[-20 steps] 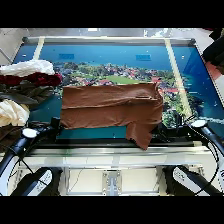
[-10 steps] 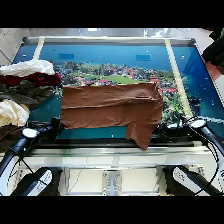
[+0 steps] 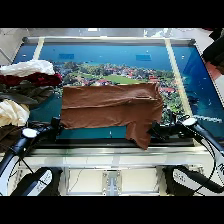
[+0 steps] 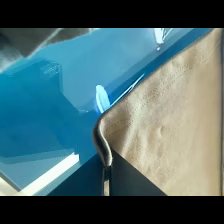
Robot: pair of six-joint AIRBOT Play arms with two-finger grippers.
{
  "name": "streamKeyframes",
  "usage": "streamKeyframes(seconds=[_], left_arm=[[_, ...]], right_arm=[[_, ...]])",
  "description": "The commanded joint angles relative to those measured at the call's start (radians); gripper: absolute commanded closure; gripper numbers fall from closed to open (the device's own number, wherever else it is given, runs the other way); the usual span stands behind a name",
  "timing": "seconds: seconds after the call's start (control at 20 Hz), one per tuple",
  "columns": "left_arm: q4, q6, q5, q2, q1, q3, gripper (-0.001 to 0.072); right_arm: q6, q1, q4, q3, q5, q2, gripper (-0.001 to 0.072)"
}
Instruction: Fold the shirts.
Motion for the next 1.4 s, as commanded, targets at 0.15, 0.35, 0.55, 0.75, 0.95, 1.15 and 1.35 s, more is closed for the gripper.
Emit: streamKeyframes(seconds=[0.15,0.35,0.55,0.75,0.95,1.15,1.35], left_arm=[[0.001,0.081,-0.019,0.085,0.002,0.014,0.0694],[0.187,0.156,-0.270,0.346,0.054,0.078,0.0695],[0.401,0.156,-0.528,0.563,0.078,0.150,0.0696],[0.441,0.206,-0.534,0.505,0.077,0.199,0.0696],[0.473,0.288,-0.466,0.200,0.076,0.354,0.0697],[0.474,0.337,-0.448,-0.140,0.006,0.594,0.0696],[0.486,0.326,-0.341,-0.364,-0.106,0.777,0.0696]], right_arm=[[-0.025,0.017,0.022,0.053,0.123,0.051,0.0695],[0.035,0.017,-0.031,0.173,0.304,0.249,0.0696],[0.096,0.017,-0.024,0.278,0.387,0.434,0.0697],[0.107,0.018,-0.024,0.367,0.328,0.430,0.0698],[0.047,0.037,-0.021,0.480,0.194,0.268,0.0698],[0.003,0.042,-0.019,0.646,0.130,-0.019,0.0698],[-0.019,0.042,-0.020,0.801,0.119,-0.267,0.0697]])
